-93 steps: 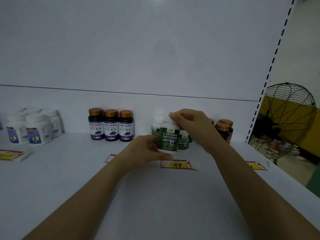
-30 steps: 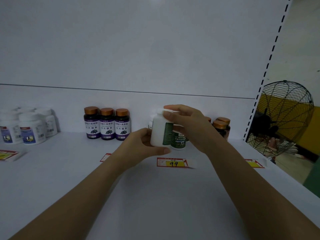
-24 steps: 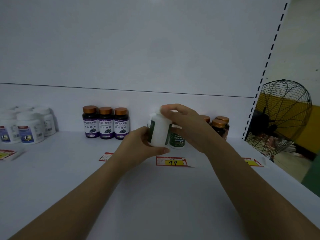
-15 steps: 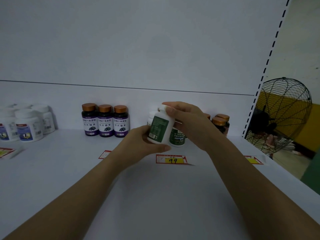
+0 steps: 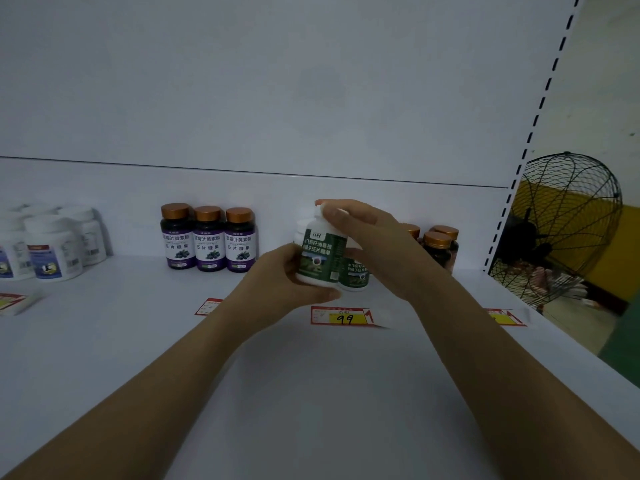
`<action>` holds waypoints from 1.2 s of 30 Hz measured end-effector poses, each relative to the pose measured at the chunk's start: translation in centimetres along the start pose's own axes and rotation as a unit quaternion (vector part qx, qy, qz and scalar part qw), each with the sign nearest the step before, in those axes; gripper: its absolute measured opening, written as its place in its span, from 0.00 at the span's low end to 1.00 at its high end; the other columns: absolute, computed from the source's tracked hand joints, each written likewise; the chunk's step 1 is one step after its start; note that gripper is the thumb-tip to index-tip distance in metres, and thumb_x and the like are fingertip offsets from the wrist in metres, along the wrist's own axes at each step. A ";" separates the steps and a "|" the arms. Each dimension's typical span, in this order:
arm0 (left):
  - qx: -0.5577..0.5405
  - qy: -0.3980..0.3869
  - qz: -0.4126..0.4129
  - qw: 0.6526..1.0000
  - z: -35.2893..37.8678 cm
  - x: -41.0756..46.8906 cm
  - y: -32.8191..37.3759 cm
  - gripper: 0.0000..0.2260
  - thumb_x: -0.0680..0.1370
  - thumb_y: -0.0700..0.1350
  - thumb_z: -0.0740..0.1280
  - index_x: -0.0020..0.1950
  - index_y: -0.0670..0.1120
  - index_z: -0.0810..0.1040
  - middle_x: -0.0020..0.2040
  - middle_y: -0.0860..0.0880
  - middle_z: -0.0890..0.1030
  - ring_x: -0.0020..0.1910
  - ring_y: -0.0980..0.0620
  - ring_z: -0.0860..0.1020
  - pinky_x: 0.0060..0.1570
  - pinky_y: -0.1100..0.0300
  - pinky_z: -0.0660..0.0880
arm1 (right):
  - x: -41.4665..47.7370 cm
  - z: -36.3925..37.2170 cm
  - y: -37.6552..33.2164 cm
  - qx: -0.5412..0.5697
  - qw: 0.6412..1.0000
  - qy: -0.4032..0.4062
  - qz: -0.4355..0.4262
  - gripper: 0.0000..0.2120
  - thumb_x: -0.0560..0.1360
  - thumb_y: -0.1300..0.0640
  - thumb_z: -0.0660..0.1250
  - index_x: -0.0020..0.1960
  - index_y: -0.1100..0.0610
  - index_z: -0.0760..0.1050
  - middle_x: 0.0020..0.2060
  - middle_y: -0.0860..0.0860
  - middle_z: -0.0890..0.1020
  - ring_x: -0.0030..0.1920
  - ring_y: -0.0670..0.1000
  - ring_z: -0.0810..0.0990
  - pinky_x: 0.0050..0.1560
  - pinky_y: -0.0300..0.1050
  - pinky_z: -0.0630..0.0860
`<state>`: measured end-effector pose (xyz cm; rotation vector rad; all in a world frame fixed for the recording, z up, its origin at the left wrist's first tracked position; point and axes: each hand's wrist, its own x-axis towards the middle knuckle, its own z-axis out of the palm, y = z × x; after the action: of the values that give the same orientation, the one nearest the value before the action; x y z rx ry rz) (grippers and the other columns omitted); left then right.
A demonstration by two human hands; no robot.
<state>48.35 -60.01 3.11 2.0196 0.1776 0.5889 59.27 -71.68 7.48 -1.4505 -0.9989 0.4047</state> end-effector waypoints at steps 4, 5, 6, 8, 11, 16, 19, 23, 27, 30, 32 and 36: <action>0.013 0.010 -0.003 1.000 -0.2 0.1 -0.2 0.18 0.66 0.45 0.77 0.50 0.55 0.73 0.47 0.57 0.82 0.45 0.59 0.82 0.44 0.67 0.78 | 0.0 -0.5 0.2 -0.012 1.000 0.018 -0.009 0.15 0.75 0.53 0.68 0.61 0.51 0.77 0.52 0.53 0.82 0.53 0.53 0.82 0.58 0.53 0.78; -0.005 -0.004 -0.012 1.000 -0.3 0.1 -0.1 0.18 0.66 0.45 0.77 0.51 0.54 0.74 0.48 0.55 0.83 0.46 0.58 0.82 0.47 0.65 0.79 | 0.0 -0.7 0.2 0.008 1.000 0.014 -0.007 0.15 0.75 0.54 0.68 0.61 0.52 0.77 0.53 0.54 0.82 0.54 0.54 0.82 0.58 0.53 0.78; -0.019 -0.019 -0.018 0.999 -0.3 0.1 -0.1 0.18 0.67 0.44 0.77 0.52 0.54 0.75 0.49 0.55 0.83 0.47 0.58 0.82 0.49 0.64 0.79 | 0.0 -0.8 0.2 0.022 1.000 0.011 -0.004 0.15 0.75 0.55 0.67 0.61 0.53 0.77 0.53 0.54 0.82 0.54 0.54 0.82 0.59 0.53 0.78; -0.029 -0.033 -0.021 0.999 -0.4 0.0 0.0 0.18 0.67 0.44 0.76 0.53 0.54 0.76 0.49 0.55 0.84 0.47 0.59 0.82 0.48 0.65 0.78 | 0.1 -0.9 0.3 0.029 1.000 0.010 -0.001 0.15 0.75 0.56 0.68 0.61 0.54 0.76 0.53 0.54 0.82 0.55 0.54 0.82 0.60 0.54 0.77; -0.028 -0.035 -0.023 0.999 -0.4 0.0 0.1 0.17 0.67 0.43 0.76 0.53 0.53 0.76 0.48 0.55 0.84 0.47 0.60 0.82 0.47 0.67 0.78 | 0.1 -0.6 0.4 0.028 1.000 0.009 0.004 0.18 0.73 0.56 0.70 0.62 0.56 0.75 0.54 0.54 0.83 0.55 0.54 0.82 0.61 0.54 0.76; -0.036 -0.061 -0.042 0.997 -0.5 0.1 0.0 0.16 0.69 0.44 0.75 0.55 0.53 0.77 0.49 0.56 0.84 0.48 0.61 0.82 0.48 0.69 0.76 | 0.0 -0.4 0.4 0.006 1.000 0.002 0.008 0.23 0.67 0.49 0.72 0.60 0.54 0.76 0.52 0.52 0.84 0.53 0.52 0.83 0.60 0.55 0.77; -0.036 -0.028 -0.033 0.998 -0.8 0.3 -0.3 0.21 0.69 0.40 0.75 0.60 0.49 0.75 0.53 0.54 0.83 0.52 0.58 0.81 0.55 0.61 0.77 | -0.3 -0.2 0.2 -0.063 0.998 -0.022 -0.017 0.16 0.72 0.53 0.70 0.60 0.51 0.76 0.53 0.48 0.83 0.54 0.48 0.82 0.60 0.51 0.77; 0.031 0.102 0.067 0.992 -1.8 0.7 -0.8 0.25 0.67 0.35 0.75 0.59 0.52 0.72 0.54 0.60 0.77 0.56 0.59 0.75 0.54 0.70 0.72 | -0.9 0.7 0.2 -0.147 0.977 -0.052 -0.147 0.22 0.69 0.61 0.74 0.61 0.54 0.74 0.57 0.47 0.80 0.59 0.44 0.77 0.60 0.40 0.76; 0.088 0.191 0.125 0.970 -2.2 0.7 -1.0 0.26 0.68 0.36 0.75 0.58 0.56 0.70 0.50 0.68 0.72 0.52 0.66 0.71 0.46 0.81 0.67 | -0.9 1.7 1.0 -0.237 0.937 -0.038 -0.255 0.24 0.68 0.61 0.76 0.62 0.61 0.73 0.59 0.52 0.79 0.61 0.49 0.77 0.62 0.47 0.75; 0.097 0.197 0.131 0.967 -2.4 0.7 -1.3 0.26 0.68 0.37 0.75 0.60 0.55 0.71 0.51 0.66 0.72 0.55 0.62 0.72 0.47 0.81 0.67 | -0.9 1.9 1.1 -0.243 0.932 -0.031 -0.267 0.25 0.68 0.61 0.76 0.62 0.61 0.73 0.59 0.53 0.79 0.61 0.50 0.77 0.62 0.47 0.75; 0.103 0.186 0.126 0.969 -2.5 0.8 -1.1 0.26 0.68 0.37 0.75 0.59 0.56 0.71 0.51 0.64 0.73 0.56 0.60 0.72 0.48 0.78 0.67 | -0.9 1.8 0.8 -0.241 0.935 -0.034 -0.258 0.25 0.69 0.61 0.75 0.64 0.60 0.72 0.60 0.52 0.78 0.61 0.48 0.76 0.63 0.44 0.75; 0.050 0.082 0.055 0.994 -2.8 0.6 -0.2 0.25 0.66 0.38 0.76 0.60 0.52 0.74 0.56 0.59 0.79 0.58 0.59 0.76 0.58 0.64 0.74 | -1.0 1.0 -0.6 -0.161 0.972 -0.043 -0.168 0.28 0.71 0.62 0.72 0.67 0.50 0.69 0.60 0.45 0.78 0.61 0.42 0.76 0.58 0.32 0.74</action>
<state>47.58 -57.47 4.25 2.0866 0.1991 0.8312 57.69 -71.93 7.56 -1.5217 -1.4032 0.0587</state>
